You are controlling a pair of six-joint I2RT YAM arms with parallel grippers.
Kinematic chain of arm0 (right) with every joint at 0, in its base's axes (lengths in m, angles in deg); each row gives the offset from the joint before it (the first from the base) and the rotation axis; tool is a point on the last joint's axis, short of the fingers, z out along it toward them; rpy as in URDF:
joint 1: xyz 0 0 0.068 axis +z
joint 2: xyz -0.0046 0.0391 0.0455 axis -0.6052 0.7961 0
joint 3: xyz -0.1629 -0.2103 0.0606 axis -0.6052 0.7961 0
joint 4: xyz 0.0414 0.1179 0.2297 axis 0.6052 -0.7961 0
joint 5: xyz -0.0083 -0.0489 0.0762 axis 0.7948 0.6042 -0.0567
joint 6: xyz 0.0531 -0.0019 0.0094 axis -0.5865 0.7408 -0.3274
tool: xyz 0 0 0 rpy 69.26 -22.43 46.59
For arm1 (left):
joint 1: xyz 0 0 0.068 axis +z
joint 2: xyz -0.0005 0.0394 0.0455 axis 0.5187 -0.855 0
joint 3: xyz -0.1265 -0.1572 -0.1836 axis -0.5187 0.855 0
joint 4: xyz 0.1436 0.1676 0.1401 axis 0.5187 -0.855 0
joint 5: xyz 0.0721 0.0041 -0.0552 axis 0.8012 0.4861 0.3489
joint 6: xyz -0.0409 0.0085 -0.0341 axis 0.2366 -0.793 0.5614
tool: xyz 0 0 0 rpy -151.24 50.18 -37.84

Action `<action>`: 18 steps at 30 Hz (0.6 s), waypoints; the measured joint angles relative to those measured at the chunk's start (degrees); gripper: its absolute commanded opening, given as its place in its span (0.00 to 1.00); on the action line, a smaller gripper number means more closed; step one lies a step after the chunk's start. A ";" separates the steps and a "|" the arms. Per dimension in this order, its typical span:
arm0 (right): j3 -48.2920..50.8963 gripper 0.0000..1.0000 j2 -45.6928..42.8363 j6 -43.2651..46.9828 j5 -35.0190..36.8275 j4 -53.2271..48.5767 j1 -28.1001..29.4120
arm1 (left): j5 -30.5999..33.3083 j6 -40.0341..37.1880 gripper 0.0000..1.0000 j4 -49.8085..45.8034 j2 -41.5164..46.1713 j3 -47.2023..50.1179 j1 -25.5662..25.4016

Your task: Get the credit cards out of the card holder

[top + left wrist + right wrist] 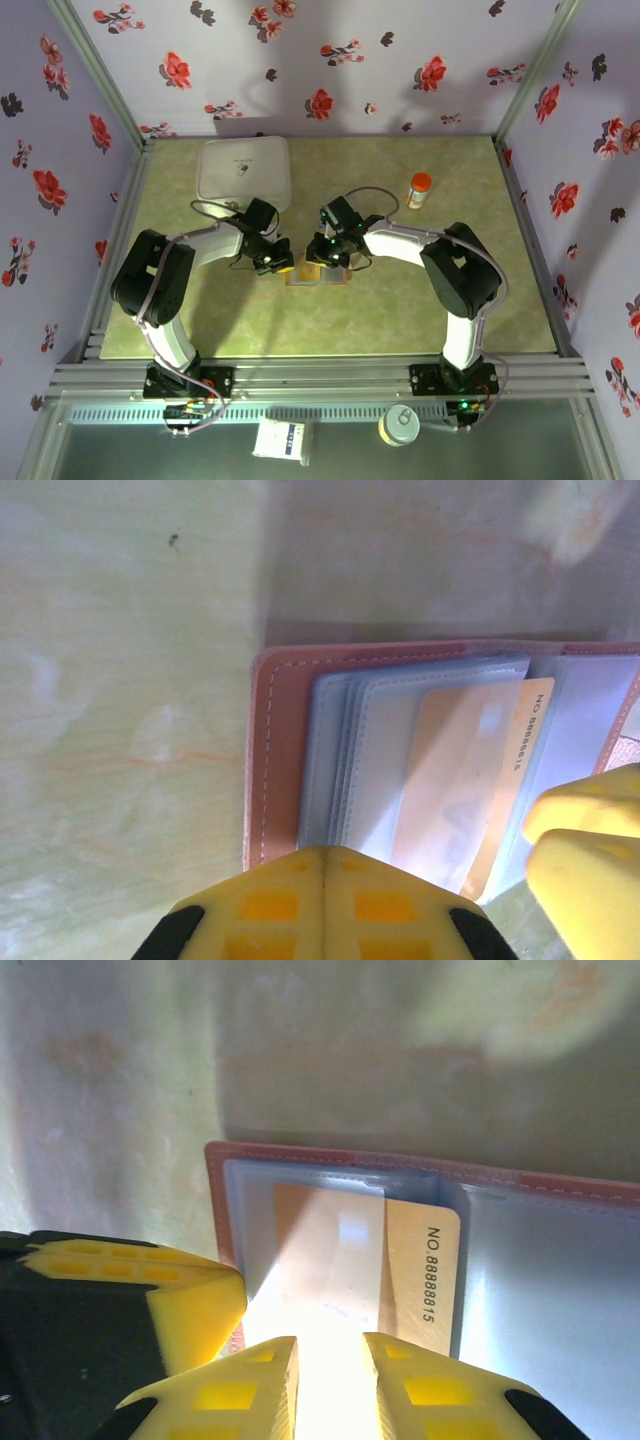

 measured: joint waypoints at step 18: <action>2.86 0.26 -1.95 0.17 1.44 -1.46 -1.03 | 0.20 -0.02 0.00 -2.73 -0.33 -4.17 -2.49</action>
